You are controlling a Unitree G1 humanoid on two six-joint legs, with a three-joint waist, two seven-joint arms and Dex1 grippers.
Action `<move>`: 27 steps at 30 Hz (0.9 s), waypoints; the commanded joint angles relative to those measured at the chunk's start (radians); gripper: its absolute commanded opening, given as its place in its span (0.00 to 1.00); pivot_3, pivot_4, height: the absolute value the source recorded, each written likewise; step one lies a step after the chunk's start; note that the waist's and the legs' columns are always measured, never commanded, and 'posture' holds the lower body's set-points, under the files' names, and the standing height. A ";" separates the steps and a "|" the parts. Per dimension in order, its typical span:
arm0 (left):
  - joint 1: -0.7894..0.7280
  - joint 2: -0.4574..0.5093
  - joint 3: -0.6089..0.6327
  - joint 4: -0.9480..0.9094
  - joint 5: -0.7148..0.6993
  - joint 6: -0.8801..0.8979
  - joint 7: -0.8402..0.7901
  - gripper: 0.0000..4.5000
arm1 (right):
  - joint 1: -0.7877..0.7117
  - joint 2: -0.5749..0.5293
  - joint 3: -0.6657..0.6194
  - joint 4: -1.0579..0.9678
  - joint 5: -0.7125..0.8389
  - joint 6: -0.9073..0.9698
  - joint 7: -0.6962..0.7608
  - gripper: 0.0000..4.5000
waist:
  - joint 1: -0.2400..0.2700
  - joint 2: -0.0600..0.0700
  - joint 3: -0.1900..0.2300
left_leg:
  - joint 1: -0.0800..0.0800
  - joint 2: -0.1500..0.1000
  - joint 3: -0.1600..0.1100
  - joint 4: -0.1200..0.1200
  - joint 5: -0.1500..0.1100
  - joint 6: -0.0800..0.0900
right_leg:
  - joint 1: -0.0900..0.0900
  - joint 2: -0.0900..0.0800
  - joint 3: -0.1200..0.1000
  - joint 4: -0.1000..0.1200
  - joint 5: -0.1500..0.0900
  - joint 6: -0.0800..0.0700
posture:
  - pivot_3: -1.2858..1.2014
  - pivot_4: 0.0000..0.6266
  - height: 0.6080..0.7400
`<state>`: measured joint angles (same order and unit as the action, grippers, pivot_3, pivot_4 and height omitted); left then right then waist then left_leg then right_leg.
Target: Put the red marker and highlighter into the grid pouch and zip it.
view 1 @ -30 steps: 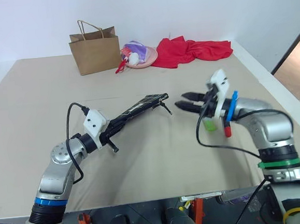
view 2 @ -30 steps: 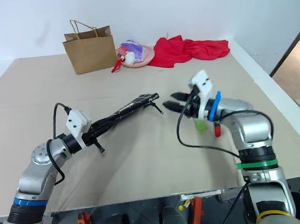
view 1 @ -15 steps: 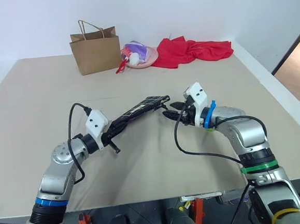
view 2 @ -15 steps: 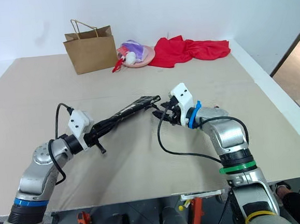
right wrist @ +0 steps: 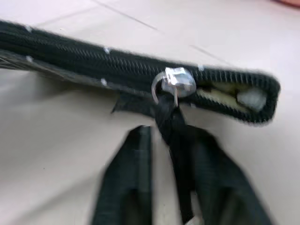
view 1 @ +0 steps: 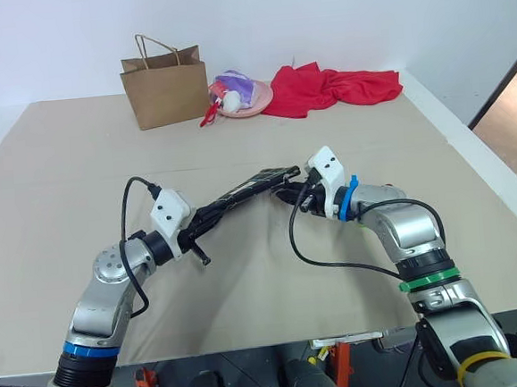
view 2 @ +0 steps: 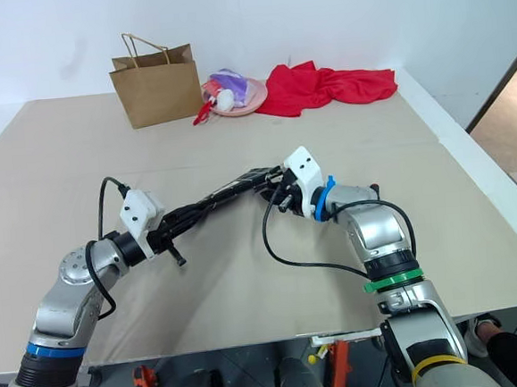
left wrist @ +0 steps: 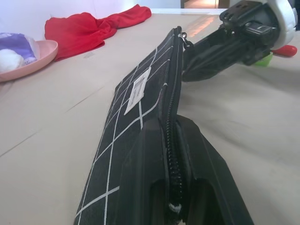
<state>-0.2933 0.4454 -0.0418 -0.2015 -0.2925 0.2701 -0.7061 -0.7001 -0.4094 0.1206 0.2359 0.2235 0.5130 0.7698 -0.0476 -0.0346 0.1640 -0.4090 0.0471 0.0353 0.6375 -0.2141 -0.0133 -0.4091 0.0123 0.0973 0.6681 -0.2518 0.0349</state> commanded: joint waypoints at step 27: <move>-0.050 -0.015 -0.016 0.020 -0.001 -0.039 -0.040 0.00 | -0.015 0.175 0.239 -0.214 -0.042 0.042 0.073 0.01 | 0.000 0.000 0.000 | 0.000 0.001 -0.002 0.000 0.000 0.000 | 0.000 0.000 -0.002 0.000 0.000 -0.001 | 0.52 0.24 1.00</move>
<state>-0.3220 0.4380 -0.0545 -0.1567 -0.2877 0.2591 -0.7450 -0.6867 -0.2453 0.3520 0.0579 0.1836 0.5543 0.8467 -0.0481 -0.0346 0.1640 -0.4093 0.0478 0.0327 0.6372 -0.2141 -0.0134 -0.4093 0.0129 0.0945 0.6683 -0.2523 0.0337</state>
